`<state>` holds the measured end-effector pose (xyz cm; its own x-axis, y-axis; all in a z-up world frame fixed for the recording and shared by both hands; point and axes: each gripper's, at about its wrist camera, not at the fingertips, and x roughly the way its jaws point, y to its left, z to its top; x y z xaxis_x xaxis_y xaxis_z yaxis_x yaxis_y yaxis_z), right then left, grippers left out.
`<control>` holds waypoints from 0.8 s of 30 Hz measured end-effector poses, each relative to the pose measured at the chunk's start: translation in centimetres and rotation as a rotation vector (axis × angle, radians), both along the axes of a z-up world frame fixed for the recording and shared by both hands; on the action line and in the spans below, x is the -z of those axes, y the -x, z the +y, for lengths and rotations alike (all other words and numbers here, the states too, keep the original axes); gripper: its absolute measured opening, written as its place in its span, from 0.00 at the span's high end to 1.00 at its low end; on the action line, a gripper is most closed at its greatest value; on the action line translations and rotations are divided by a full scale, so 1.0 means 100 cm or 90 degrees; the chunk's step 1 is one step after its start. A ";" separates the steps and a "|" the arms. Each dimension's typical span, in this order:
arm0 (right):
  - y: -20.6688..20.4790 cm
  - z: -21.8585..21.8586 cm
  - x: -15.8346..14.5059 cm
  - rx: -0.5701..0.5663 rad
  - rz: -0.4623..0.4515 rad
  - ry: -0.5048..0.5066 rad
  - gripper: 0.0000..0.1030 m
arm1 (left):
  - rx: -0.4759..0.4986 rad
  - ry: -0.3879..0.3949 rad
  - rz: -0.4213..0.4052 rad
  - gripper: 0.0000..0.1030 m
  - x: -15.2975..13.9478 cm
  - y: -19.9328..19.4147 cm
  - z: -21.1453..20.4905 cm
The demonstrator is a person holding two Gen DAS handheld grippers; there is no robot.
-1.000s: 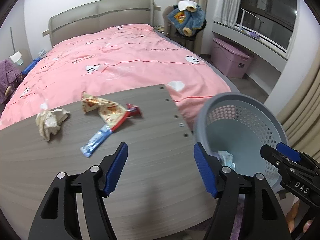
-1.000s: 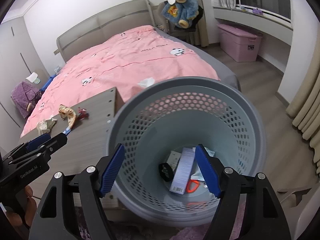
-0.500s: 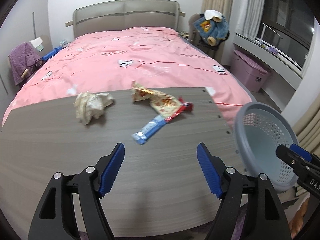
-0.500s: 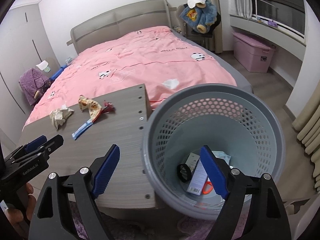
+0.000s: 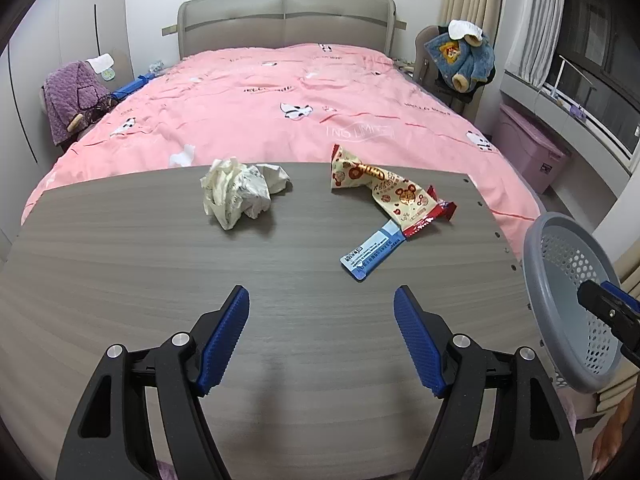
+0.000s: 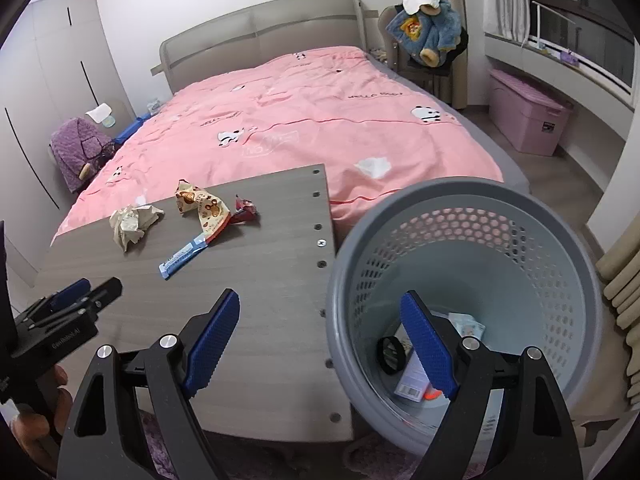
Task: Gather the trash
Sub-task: 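Grasp the blue-white stick pack with the left gripper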
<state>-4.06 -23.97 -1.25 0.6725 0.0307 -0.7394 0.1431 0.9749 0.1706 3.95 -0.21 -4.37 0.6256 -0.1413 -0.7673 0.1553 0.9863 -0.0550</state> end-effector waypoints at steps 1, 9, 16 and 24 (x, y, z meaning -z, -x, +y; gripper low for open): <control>-0.003 0.001 0.001 -0.004 0.003 0.000 0.22 | 0.002 -0.001 0.005 0.30 0.002 -0.003 -0.002; -0.014 -0.003 0.007 -0.006 0.006 -0.022 0.22 | 0.032 -0.014 0.035 0.30 0.021 -0.032 -0.021; -0.016 -0.009 0.010 0.000 0.011 -0.030 0.21 | 0.069 -0.033 0.045 0.30 0.035 -0.055 -0.043; -0.020 -0.015 0.012 0.001 0.014 -0.039 0.21 | 0.084 -0.058 0.046 0.30 0.044 -0.073 -0.053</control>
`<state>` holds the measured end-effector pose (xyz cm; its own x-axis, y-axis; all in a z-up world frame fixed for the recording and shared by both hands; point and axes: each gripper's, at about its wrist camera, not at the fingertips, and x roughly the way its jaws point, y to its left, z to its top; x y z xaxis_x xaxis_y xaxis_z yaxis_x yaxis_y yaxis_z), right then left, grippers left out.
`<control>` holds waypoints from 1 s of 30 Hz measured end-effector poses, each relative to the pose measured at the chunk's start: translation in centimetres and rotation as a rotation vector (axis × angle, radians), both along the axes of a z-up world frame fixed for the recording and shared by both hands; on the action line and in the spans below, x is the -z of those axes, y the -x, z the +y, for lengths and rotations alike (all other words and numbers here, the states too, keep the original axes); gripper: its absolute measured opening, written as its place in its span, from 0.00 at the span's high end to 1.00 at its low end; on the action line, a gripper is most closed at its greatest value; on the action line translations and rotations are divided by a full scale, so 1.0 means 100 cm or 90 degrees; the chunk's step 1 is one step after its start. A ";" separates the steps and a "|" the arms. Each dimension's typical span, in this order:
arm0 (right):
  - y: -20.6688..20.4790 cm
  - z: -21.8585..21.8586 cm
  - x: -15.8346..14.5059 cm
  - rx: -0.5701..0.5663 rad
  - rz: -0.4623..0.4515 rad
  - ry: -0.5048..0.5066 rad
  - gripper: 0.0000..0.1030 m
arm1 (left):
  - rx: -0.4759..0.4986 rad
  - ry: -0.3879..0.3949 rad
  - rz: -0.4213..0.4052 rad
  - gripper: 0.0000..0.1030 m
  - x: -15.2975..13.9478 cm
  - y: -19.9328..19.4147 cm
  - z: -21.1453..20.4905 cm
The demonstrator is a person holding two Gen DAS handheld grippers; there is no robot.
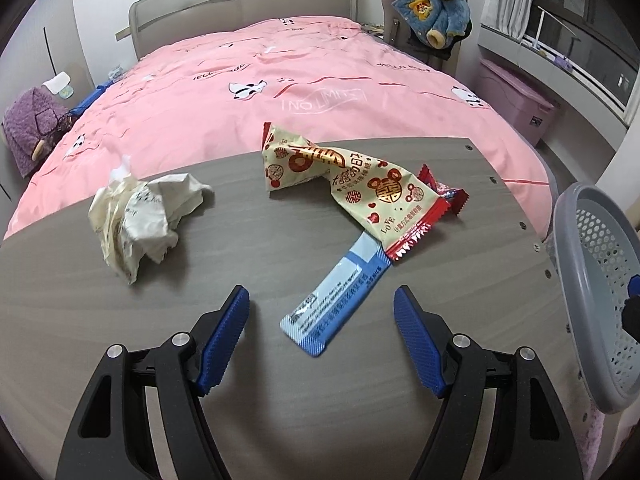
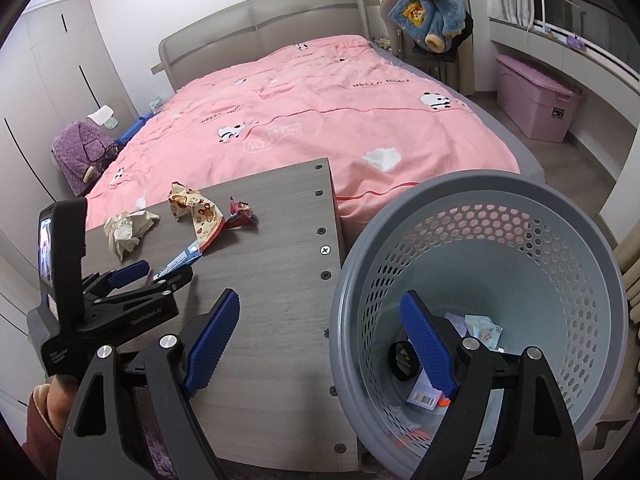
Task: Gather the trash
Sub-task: 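Grasp the blue-white stick pack with the left gripper, then grasp the small red wrapper with the right gripper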
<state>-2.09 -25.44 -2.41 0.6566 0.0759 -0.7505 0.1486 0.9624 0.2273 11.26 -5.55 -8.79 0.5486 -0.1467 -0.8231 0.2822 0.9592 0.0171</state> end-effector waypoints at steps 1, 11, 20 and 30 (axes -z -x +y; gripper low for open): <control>0.000 -0.001 0.001 0.000 0.000 -0.001 0.21 | 0.002 -0.002 0.000 0.30 0.000 -0.002 -0.001; -0.005 -0.002 0.005 0.001 0.007 -0.016 0.21 | 0.046 -0.001 -0.004 0.62 -0.002 0.002 -0.011; -0.008 0.003 0.005 -0.006 0.005 -0.012 0.21 | 0.046 0.028 0.017 0.79 -0.004 0.017 -0.003; -0.043 0.021 0.009 -0.046 0.014 -0.005 0.22 | -0.005 0.051 -0.002 0.79 -0.021 0.035 0.027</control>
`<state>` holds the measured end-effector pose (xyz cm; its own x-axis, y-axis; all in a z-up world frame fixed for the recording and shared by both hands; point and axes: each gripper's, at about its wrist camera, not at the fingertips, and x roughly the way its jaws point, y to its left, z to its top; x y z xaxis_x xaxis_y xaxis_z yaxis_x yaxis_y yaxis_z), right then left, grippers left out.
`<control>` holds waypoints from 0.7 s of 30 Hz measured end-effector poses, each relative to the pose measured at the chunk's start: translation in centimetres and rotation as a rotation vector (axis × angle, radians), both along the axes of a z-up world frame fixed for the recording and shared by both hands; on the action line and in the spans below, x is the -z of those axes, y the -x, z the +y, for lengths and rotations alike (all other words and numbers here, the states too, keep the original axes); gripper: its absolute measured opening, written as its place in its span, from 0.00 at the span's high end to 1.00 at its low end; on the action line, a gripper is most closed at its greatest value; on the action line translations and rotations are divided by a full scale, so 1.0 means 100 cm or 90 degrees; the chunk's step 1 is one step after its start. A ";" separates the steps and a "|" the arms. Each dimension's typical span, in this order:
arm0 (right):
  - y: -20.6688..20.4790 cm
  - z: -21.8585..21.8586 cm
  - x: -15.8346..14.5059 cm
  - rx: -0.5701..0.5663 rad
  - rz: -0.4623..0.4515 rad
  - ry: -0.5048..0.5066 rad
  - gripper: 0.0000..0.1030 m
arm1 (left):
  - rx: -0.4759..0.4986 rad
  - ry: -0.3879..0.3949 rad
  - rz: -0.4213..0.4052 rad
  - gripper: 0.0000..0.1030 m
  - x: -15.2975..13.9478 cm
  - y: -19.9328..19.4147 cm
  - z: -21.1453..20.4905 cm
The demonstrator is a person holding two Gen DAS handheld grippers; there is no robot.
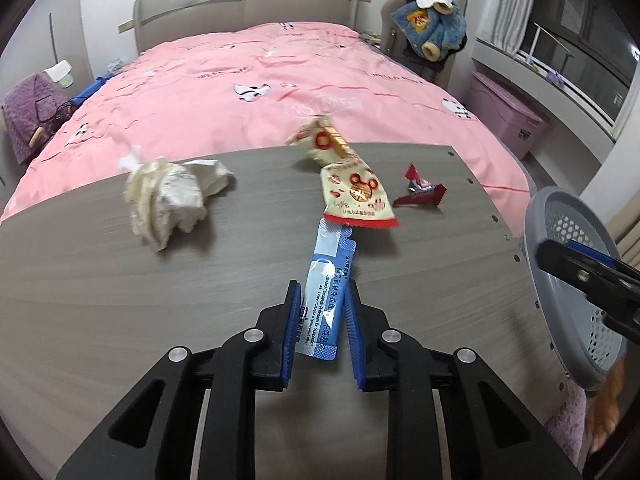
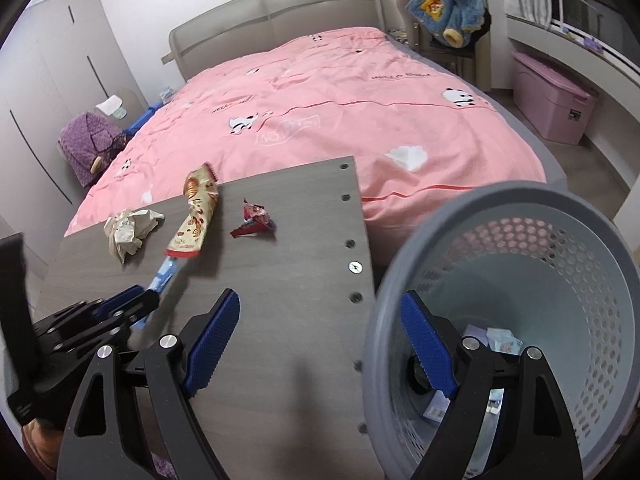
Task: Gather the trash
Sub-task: 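Grasp the small red wrapper with the right gripper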
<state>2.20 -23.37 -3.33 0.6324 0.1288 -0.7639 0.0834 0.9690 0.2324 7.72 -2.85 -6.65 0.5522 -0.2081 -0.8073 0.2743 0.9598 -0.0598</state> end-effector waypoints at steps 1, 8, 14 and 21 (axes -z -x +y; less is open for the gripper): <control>-0.004 0.002 0.000 -0.004 0.000 0.001 0.22 | -0.004 0.001 -0.003 0.79 -0.002 0.002 0.003; -0.037 0.024 0.000 -0.027 -0.002 0.026 0.22 | -0.020 0.004 -0.013 0.79 -0.010 0.012 0.016; -0.063 0.035 0.007 -0.022 0.006 0.043 0.24 | -0.034 0.011 -0.027 0.79 -0.017 0.011 0.027; -0.086 0.047 0.021 -0.021 0.031 0.059 0.34 | -0.047 0.021 -0.038 0.79 -0.024 0.007 0.038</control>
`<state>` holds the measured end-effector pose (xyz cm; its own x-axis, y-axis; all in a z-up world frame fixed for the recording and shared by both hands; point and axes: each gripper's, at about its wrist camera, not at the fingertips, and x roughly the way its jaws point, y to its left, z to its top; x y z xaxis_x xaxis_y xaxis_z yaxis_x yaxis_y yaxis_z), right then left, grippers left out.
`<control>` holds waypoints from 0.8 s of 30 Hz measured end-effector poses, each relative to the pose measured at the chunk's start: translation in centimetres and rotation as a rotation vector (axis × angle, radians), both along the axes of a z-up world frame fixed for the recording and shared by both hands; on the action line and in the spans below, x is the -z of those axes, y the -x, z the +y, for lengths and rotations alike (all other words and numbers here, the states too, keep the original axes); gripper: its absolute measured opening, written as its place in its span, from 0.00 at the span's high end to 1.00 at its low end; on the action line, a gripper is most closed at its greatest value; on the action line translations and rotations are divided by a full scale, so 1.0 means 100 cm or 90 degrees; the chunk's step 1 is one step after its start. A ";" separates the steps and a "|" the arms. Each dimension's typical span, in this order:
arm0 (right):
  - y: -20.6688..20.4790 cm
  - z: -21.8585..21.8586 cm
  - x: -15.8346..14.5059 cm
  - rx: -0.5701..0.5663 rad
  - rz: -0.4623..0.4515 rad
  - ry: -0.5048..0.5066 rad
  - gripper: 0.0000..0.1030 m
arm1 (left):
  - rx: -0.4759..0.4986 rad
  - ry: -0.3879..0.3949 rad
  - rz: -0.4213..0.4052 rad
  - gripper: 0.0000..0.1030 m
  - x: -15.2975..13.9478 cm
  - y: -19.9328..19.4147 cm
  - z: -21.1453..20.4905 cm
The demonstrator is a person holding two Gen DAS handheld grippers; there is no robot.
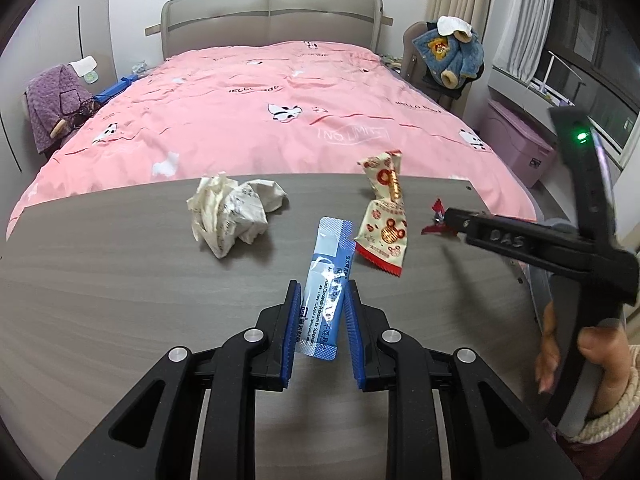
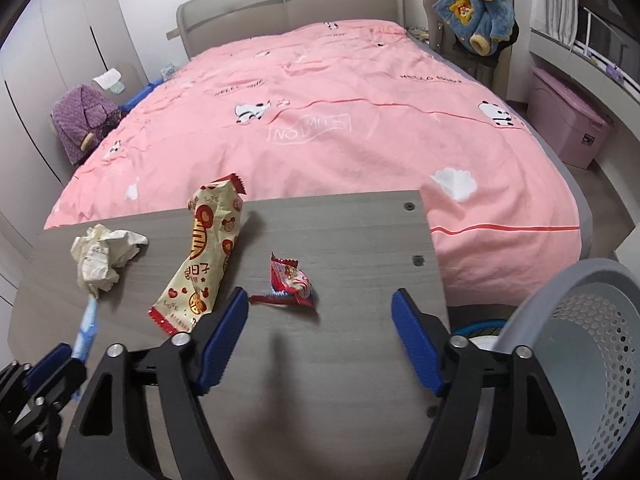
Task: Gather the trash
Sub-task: 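Grasp the small red wrapper with the right gripper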
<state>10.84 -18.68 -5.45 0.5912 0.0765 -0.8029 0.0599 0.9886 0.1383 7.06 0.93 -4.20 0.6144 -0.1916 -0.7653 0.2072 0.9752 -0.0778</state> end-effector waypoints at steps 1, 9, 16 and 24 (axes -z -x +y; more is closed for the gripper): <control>-0.002 0.001 0.001 -0.002 0.001 0.003 0.35 | 0.000 0.000 -0.001 0.79 -0.001 0.000 0.000; -0.007 0.010 0.010 -0.019 0.011 0.027 0.70 | -0.003 0.006 -0.010 0.79 -0.005 0.003 0.003; 0.006 0.006 0.006 -0.019 0.003 0.017 0.86 | 0.007 0.010 -0.014 0.79 -0.009 0.005 -0.002; 0.018 -0.001 0.000 -0.013 -0.009 -0.003 0.87 | 0.018 0.021 -0.009 0.79 -0.011 0.006 -0.007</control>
